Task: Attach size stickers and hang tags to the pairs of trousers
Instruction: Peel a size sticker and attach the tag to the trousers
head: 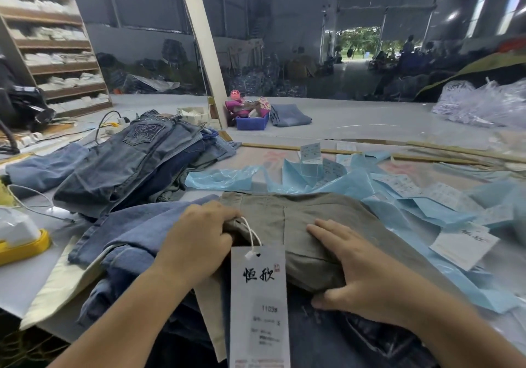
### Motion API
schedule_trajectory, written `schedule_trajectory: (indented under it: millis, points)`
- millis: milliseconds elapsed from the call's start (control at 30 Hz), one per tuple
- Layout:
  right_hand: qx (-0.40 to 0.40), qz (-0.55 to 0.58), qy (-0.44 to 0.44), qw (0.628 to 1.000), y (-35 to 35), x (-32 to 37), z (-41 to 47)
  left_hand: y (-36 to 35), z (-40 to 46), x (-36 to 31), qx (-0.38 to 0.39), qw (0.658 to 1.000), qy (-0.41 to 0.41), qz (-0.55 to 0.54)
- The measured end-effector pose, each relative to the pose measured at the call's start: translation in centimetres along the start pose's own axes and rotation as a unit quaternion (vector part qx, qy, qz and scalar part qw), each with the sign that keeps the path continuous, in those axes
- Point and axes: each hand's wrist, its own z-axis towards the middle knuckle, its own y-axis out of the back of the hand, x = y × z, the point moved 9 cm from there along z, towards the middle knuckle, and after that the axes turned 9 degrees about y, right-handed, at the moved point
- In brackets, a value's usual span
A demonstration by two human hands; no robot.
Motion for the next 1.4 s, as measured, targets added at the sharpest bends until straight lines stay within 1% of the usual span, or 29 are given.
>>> schedule_trajectory:
  millis: [67,133,233,300,333,400,467,500,533,600,667,700,733,767,833,867,900,933,967,1000,1033,1100,1133,1167,1200,1267,1300,1333,1400]
  points:
    - [-0.059,-0.007,0.012,0.998,1.2,0.4,-0.3,1.5,0.0,-0.9,-0.042,0.998,-0.004,-0.054]
    - [-0.114,-0.023,0.009,0.993,2.6,0.4,-0.9,3.0,-0.1,-2.7,-0.086,0.993,-0.039,-0.072]
    - [-0.162,-0.053,-0.042,0.984,4.5,-0.9,-2.2,5.3,-0.5,-5.3,-0.163,0.978,-0.106,-0.077]
    - [-0.169,-0.064,-0.093,0.979,5.4,-2.1,-3.2,6.2,-0.5,-6.2,-0.195,0.973,-0.108,-0.062]
    - [-0.176,-0.069,-0.116,0.975,5.7,-2.7,-3.8,6.2,-0.3,-6.5,-0.194,0.975,-0.098,-0.054]
    - [-0.209,-0.092,-0.136,0.964,6.7,-3.2,-4.6,5.3,0.6,-6.5,-0.156,0.985,-0.066,-0.029]
    - [-0.261,-0.117,-0.116,0.951,7.9,-2.6,-5.2,4.3,1.1,-6.4,-0.112,0.993,-0.035,0.019]
    - [-0.285,-0.121,-0.105,0.945,8.5,-2.2,-5.4,4.0,1.3,-6.3,-0.104,0.993,-0.03,0.055]
    - [-0.304,-0.126,-0.098,0.939,9.1,-1.7,-5.5,3.9,1.3,-6.5,-0.107,0.989,-0.034,0.092]
    - [-0.323,-0.14,-0.078,0.933,9.8,-0.4,-5.5,4.3,1.4,-6.9,-0.145,0.975,-0.061,0.154]
    - [-0.322,-0.15,-0.044,0.933,9.7,1.3,-5.1,4.9,1.6,-6.6,-0.19,0.964,-0.068,0.171]
    - [-0.31,-0.154,-0.023,0.938,9.4,2.1,-4.8,5.1,1.8,-6.0,-0.202,0.961,-0.058,0.177]
    - [-0.277,-0.157,-0.008,0.948,8.7,2.5,-4.3,5.1,2.2,-5.3,-0.197,0.961,-0.048,0.187]
    - [-0.217,-0.16,-0.004,0.963,7.4,2.4,-3.7,4.5,2.7,-4.5,-0.167,0.963,-0.041,0.207]
    - [-0.037,-0.138,-0.037,0.989,3.7,0.7,-3.0,2.2,3.4,-2.6,-0.049,0.965,-0.031,0.257]
    - [0.046,-0.133,-0.063,0.988,2.0,-0.4,-3.2,1.2,3.4,-1.8,0.017,0.966,-0.032,0.255]
    - [0.092,-0.13,-0.079,0.984,1.0,-1.2,-3.6,0.4,3.2,-1.2,0.086,0.968,-0.024,0.236]
    - [0.093,-0.121,-0.081,0.985,0.8,-1.5,-3.7,0.1,3.0,-0.8,0.139,0.968,-0.016,0.207]
    - [0.071,-0.106,-0.076,0.989,1.0,-1.6,-3.6,0.1,2.8,-0.9,0.174,0.969,-0.014,0.177]
    - [0.038,-0.09,-0.067,0.993,1.6,-1.6,-3.4,0.4,2.6,-1.4,0.187,0.971,-0.016,0.147]
    - [0.001,-0.079,-0.063,0.995,2.4,-1.5,-3.3,1.0,2.6,-2.2,0.178,0.977,-0.025,0.111]
    - [-0.066,-0.077,-0.067,0.993,4.1,-1.4,-3.1,2.4,1.9,-5.2,0.117,0.99,-0.07,0.025]
    - [-0.09,-0.08,-0.071,0.99,4.7,-1.3,-3.0,2.7,1.2,-7.1,0.089,0.991,-0.104,-0.006]
    - [-0.114,-0.08,-0.072,0.988,5.4,-1.2,-3.0,2.3,0.2,-8.8,0.083,0.987,-0.136,-0.021]
    - [-0.149,-0.083,-0.062,0.983,6.3,-0.7,-3.0,1.1,-0.6,-10.3,0.097,0.983,-0.157,-0.011]
    - [-0.22,-0.087,-0.034,0.971,8.3,0.5,-3.2,-2.3,-1.5,-11.9,0.124,0.97,-0.183,0.097]
    - [-0.247,-0.089,-0.022,0.965,9.1,1.1,-3.4,-3.2,-1.3,-12.2,0.1,0.965,-0.191,0.147]
    - [-0.264,-0.095,-0.008,0.96,9.6,1.6,-3.4,-3.0,-0.8,-12.4,0.053,0.966,-0.191,0.164]
    - [-0.27,-0.101,0.012,0.958,9.8,2.5,-3.5,-1.1,0.2,-12.4,-0.037,0.972,-0.19,0.136]
